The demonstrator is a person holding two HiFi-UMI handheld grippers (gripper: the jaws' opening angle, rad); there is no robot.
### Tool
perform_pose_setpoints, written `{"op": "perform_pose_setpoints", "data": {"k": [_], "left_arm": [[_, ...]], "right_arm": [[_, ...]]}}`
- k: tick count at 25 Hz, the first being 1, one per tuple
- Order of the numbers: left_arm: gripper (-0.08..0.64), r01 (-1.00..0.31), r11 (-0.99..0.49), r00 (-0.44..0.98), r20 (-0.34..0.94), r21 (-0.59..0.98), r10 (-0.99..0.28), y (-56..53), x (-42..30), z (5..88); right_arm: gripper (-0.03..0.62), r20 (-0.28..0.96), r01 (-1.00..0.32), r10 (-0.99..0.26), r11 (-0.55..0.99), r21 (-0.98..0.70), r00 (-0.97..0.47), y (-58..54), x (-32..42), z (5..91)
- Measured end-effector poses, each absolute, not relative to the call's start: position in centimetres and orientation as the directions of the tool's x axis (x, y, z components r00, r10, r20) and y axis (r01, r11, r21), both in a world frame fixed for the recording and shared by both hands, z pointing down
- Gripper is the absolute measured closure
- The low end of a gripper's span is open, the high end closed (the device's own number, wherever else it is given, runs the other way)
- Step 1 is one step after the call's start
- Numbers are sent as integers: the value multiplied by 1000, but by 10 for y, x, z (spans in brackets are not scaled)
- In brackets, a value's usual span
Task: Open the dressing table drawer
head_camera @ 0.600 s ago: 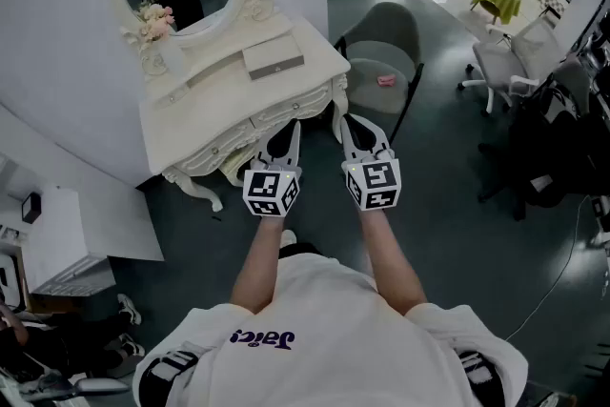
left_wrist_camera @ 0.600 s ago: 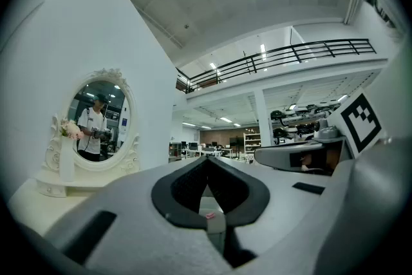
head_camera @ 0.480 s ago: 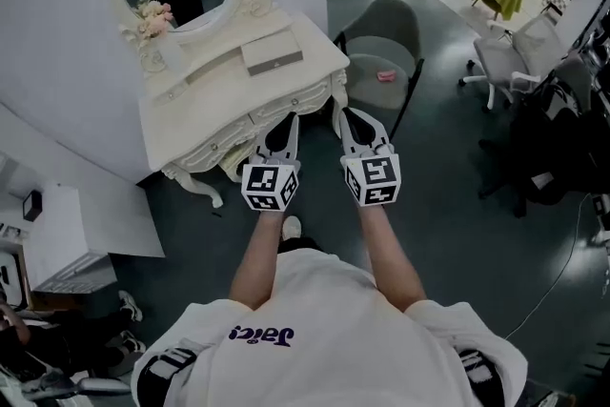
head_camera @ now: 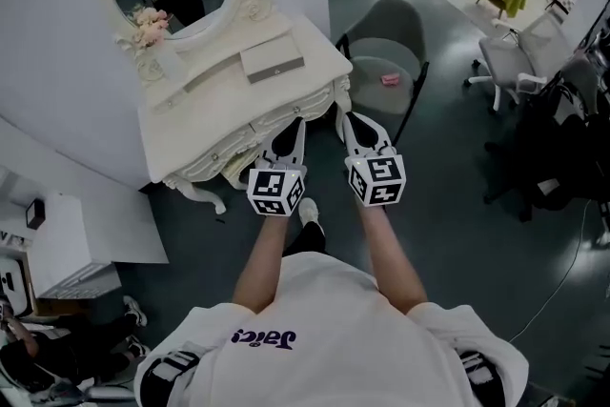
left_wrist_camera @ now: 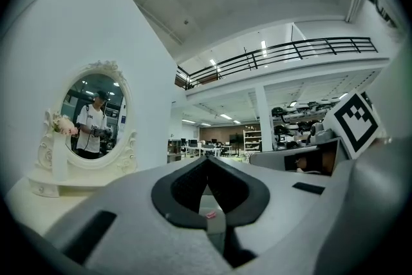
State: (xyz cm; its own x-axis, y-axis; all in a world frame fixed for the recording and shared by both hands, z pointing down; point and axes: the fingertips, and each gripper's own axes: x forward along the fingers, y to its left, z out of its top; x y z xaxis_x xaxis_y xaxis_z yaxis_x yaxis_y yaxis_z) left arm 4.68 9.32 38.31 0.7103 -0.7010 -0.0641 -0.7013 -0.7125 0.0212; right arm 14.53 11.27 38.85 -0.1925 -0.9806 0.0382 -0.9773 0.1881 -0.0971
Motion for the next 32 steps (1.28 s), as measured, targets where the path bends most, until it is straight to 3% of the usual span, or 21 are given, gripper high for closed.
{"op": "perform_pose_setpoints", "data": {"k": [21,32], "left_arm": [[545,-793,-601,600,-43,99,-799,-163,-9,411],[545,-838,-539,544,56,89,-837,-255,-48,481]], "right_arm": [[583,172,-918,-902,384,-95,-395,-152,63,427],[583,282,-936,-893,330,-121,-351,-240,44,509]]}}
